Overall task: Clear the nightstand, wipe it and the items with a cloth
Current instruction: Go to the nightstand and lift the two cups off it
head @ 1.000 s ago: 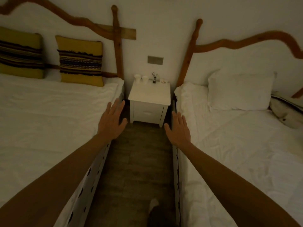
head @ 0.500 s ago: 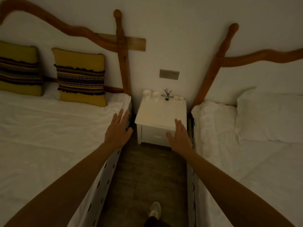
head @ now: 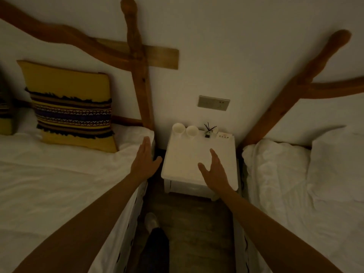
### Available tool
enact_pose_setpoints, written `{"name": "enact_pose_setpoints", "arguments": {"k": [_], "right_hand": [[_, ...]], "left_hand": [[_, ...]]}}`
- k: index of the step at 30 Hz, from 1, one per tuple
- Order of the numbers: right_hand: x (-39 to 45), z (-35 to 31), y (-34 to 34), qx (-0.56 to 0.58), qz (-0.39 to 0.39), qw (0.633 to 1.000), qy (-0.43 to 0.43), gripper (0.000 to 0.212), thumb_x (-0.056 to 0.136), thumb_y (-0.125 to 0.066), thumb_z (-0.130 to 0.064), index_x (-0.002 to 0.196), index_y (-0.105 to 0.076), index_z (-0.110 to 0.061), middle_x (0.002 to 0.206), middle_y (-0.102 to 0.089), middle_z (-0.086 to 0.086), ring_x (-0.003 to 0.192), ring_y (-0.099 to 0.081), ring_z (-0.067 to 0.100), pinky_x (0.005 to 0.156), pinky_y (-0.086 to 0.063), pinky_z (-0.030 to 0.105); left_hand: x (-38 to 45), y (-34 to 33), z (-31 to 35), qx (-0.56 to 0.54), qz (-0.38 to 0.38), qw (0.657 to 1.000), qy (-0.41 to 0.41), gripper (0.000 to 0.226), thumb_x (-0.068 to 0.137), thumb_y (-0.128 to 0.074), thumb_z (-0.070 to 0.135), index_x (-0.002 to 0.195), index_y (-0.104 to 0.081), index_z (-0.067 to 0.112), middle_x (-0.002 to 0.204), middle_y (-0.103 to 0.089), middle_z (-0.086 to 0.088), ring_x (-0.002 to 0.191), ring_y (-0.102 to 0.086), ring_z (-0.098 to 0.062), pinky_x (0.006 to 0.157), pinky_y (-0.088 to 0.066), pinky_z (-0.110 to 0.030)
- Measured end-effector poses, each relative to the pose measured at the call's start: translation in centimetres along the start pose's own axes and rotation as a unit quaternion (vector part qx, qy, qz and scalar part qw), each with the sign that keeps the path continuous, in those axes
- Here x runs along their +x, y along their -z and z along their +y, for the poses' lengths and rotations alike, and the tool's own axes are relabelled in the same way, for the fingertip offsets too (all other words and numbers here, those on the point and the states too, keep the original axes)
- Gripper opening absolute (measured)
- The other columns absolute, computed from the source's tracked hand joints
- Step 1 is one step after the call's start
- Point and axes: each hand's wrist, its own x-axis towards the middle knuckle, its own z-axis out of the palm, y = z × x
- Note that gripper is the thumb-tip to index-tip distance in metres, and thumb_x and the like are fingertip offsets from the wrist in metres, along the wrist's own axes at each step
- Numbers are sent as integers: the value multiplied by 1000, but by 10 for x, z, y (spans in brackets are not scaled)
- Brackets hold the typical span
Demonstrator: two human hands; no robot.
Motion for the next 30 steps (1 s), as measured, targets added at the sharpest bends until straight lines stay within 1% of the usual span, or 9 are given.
{"name": "enact_pose_setpoints", "arguments": {"k": [4,8,13,16,19,22,25,28,30], "right_hand": [[72,-7,-27,35,9,997,-61,78,99,-59,-38,160,-13,-18,166,-22,5,150,-26,25,119,-23,37],[130,-1,-47,58,9,994,-95,81,97,-62,-38,160,-14,-21,165,-23,5,150,-27,24,115,-25,33],[213,35,-81,40,5,995,-87,81,95,-66,-36,159,-19,-20,163,-29,5,148,-30,24,112,-26,31],[266,66,-105,44,32,995,-83,80,93,-70,-33,157,-24,-19,161,-31,5,147,-31,23,111,-27,30],[318,94,-124,38,40,996,-75,87,89,-74,-33,158,-23,-18,162,-30,6,148,-31,25,114,-32,39],[352,113,-135,27,42,997,-54,95,85,-79,-28,158,-21,-14,161,-30,8,147,-32,28,114,-34,45],[381,126,-149,-21,28,999,-26,98,82,-82,-24,157,-20,-10,159,-31,11,145,-33,32,110,-40,47],[400,132,-160,-34,22,999,-34,102,80,-83,-18,157,-16,-11,160,-23,15,145,-30,36,109,-41,53],[409,134,-164,-28,22,999,-30,105,77,-84,-15,157,-16,-14,160,-21,15,143,-33,37,108,-43,52]], "left_hand": [[78,-17,-13,-5,-35,999,7,90,99,-59,27,158,7,10,168,2,-11,155,-7,-27,124,-6,-34],[132,-35,-31,-4,-63,998,14,91,97,-62,26,158,4,11,168,-1,-11,154,-9,-27,119,-5,-28],[205,-84,-57,-32,-76,996,37,101,92,-69,28,159,5,13,168,-1,-8,154,-7,-24,113,-3,-22],[247,-127,-66,-40,-76,995,55,107,88,-74,32,159,3,13,168,-4,-8,154,-9,-24,119,-9,-29],[283,-171,-69,-82,-65,990,91,108,87,-76,33,160,2,15,168,-6,-7,154,-12,-26,121,-20,-39],[308,-207,-67,-106,-40,987,113,110,84,-79,32,160,-1,15,167,-13,-7,152,-19,-27,119,-26,-39],[331,-232,-66,-124,-21,985,121,115,82,-81,25,159,3,9,167,-11,-11,153,-16,-28,123,-23,-42],[349,-246,-67,-110,6,985,134,117,81,-82,23,159,3,8,165,-13,-12,152,-21,-29,121,-29,-45],[359,-250,-68,-86,8,988,126,117,81,-83,24,159,3,10,166,-11,-12,151,-21,-29,120,-29,-43]]}}
